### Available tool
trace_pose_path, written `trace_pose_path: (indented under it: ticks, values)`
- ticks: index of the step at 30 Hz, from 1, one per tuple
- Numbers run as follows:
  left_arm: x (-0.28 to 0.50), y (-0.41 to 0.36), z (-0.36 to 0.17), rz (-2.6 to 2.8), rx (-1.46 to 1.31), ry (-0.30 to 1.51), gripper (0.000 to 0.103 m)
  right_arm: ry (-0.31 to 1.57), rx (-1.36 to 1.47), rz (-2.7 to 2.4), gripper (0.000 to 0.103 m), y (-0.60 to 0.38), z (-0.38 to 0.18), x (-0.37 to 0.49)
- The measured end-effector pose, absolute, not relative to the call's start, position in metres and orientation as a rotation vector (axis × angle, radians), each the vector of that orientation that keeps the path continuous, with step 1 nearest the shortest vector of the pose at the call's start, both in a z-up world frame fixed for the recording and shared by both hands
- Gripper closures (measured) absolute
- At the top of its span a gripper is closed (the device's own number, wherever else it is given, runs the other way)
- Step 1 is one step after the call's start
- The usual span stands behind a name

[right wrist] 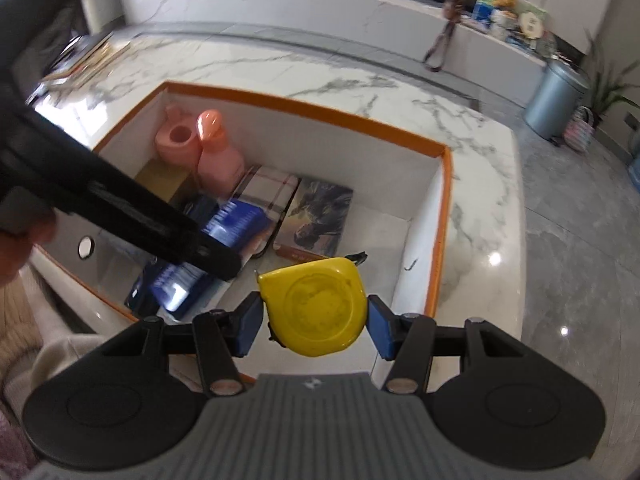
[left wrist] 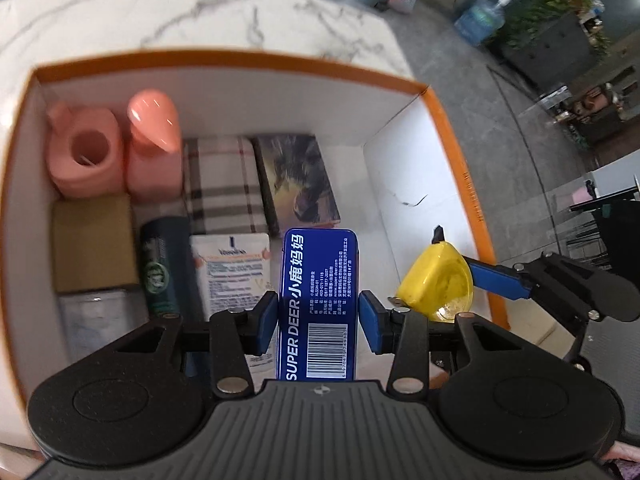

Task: Organize rigid objects
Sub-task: 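Lift and carry the blue tin and yellow tape into the orange box with both tools, then lower the blue tin and yellow tape into the box and open both tools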

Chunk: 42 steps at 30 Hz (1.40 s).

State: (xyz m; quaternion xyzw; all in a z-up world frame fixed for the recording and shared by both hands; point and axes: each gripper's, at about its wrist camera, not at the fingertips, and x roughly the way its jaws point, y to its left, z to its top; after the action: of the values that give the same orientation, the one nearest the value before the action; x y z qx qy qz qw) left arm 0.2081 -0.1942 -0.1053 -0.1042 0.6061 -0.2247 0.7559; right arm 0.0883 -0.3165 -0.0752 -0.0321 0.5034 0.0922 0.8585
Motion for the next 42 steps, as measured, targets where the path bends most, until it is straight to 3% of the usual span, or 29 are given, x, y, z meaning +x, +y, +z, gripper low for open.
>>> trace_pose_path:
  ticks: [25, 30, 42]
  values:
    - [0.222, -0.214, -0.15, -0.315, -0.235, 1.524, 0.05, 1.327, -0.38, 0.591, 0.046, -0.315, -0.11, 0.145]
    - [0.218, -0.202, -0.144, -0.353, -0.265, 1.515, 0.042, 1.353, -0.443, 0.65, 0.046, -0.31, -0.111, 0.151]
    - [0.207, -0.163, -0.092, -0.361, -0.178, 1.327, 0.042, 1.478, -0.59, 0.841, 0.046, -0.287, -0.126, 0.168]
